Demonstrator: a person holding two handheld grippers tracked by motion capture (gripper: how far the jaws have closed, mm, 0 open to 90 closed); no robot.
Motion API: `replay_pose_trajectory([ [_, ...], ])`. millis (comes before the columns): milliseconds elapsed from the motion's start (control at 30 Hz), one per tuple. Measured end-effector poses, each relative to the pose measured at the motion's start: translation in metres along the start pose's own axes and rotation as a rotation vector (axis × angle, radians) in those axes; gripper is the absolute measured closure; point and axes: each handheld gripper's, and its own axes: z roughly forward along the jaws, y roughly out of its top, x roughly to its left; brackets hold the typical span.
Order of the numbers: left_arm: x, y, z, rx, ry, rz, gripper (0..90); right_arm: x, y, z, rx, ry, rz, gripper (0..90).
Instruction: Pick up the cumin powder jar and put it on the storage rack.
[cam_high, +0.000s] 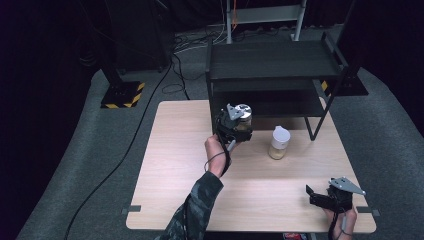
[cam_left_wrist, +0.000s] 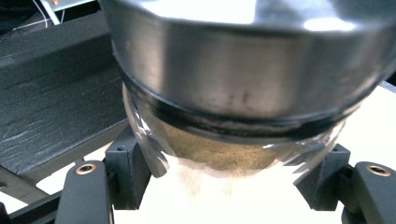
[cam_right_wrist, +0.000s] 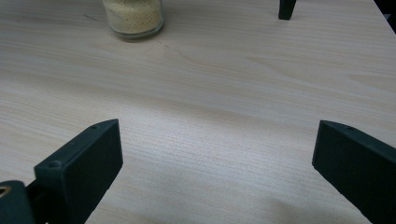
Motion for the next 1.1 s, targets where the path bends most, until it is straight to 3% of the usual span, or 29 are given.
replay_pose_trajectory([
  [600, 0.01, 0.018, 0.007, -0.013, 0.018, -0.019, 30.2, 0.0, 0.0, 0.0, -0.002, 0.0, -0.002, 0.4],
  [1100, 0.01, 0.028, 0.025, -0.012, 0.074, -0.019, 30.2, 0.0, 0.0, 0.0, -0.002, 0.0, -0.003, 0.5],
])
